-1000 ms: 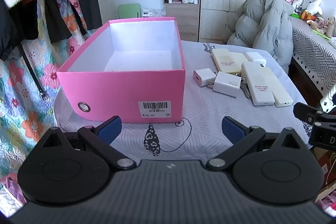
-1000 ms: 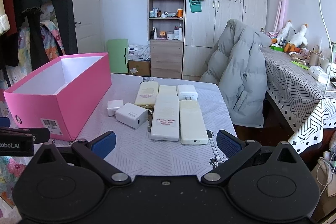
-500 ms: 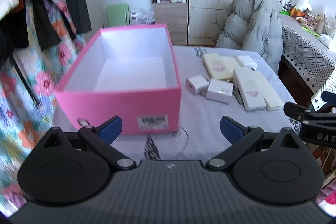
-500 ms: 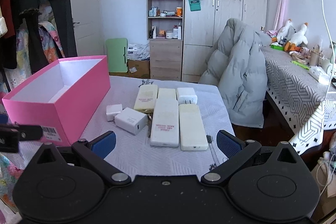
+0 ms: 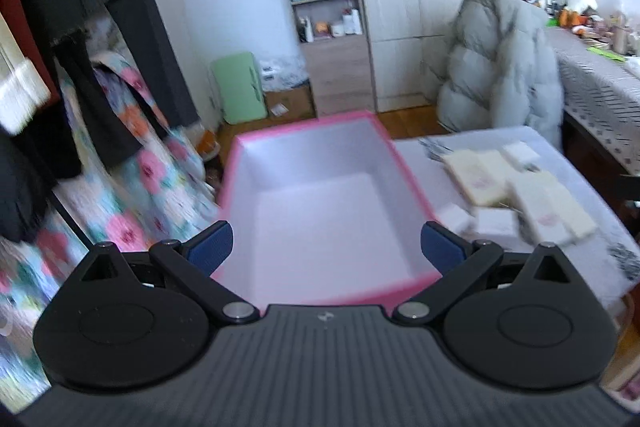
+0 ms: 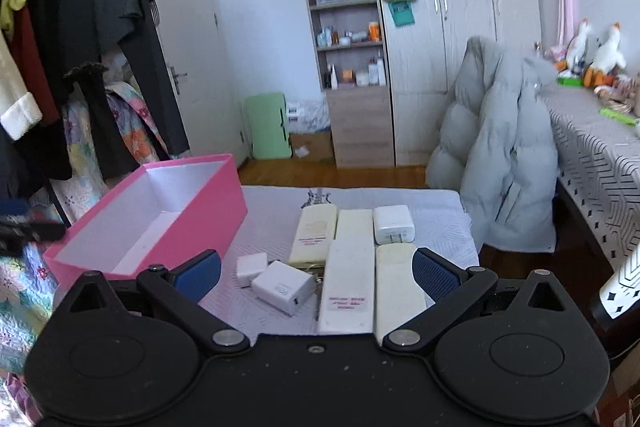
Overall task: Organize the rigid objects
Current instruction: 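Clamp the pink box wall with the left tool while the right tool approaches the remotes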
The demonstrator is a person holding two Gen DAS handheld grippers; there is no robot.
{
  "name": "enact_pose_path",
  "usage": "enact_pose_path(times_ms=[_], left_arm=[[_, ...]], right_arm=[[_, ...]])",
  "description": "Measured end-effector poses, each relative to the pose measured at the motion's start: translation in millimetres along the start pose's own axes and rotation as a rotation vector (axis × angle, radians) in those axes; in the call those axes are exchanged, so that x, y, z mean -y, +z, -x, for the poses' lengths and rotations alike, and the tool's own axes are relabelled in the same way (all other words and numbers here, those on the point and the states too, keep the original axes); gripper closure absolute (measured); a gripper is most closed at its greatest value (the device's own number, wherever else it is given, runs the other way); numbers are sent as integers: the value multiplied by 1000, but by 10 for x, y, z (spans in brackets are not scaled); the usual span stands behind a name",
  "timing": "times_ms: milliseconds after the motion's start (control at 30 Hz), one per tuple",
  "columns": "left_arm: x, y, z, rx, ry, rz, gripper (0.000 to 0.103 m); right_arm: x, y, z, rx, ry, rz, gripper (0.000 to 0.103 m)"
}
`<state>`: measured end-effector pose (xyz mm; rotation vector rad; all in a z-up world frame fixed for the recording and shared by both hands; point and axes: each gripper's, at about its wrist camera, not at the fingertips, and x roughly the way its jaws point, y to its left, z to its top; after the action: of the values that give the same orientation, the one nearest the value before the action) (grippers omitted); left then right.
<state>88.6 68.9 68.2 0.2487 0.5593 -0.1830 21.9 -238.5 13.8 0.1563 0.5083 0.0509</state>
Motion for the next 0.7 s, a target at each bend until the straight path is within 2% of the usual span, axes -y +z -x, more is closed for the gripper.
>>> enact_pose_path(times_ms=[100,167,333,400,500,633,700], left_arm=[[-301,177,-233,-26,36,6,2],[-506,270,-470,-80,57,31,4],[-797,386,-1123,-197,91,25,18],[-844,369,-1364,-239,93,23,32],[-931,334,-1648,-309,65,46,42],[-1031,258,-1837,-364,40,76,58],[-1043,236,-1881,-367,45,68,75]], right_arm=[[165,59,-245,-54,5,-34,4],[298,72,-430,-100,2,-75,10],[545,14,-846,-216,-41,-109,29],[627,-14,-977,-259,-50,-112,37],[718,-46,-1104,-309,-58,-120,43],[826,-37,-1193,-342,-40,-145,44],[845,-30,-1222,-350,-45,-143,44]])
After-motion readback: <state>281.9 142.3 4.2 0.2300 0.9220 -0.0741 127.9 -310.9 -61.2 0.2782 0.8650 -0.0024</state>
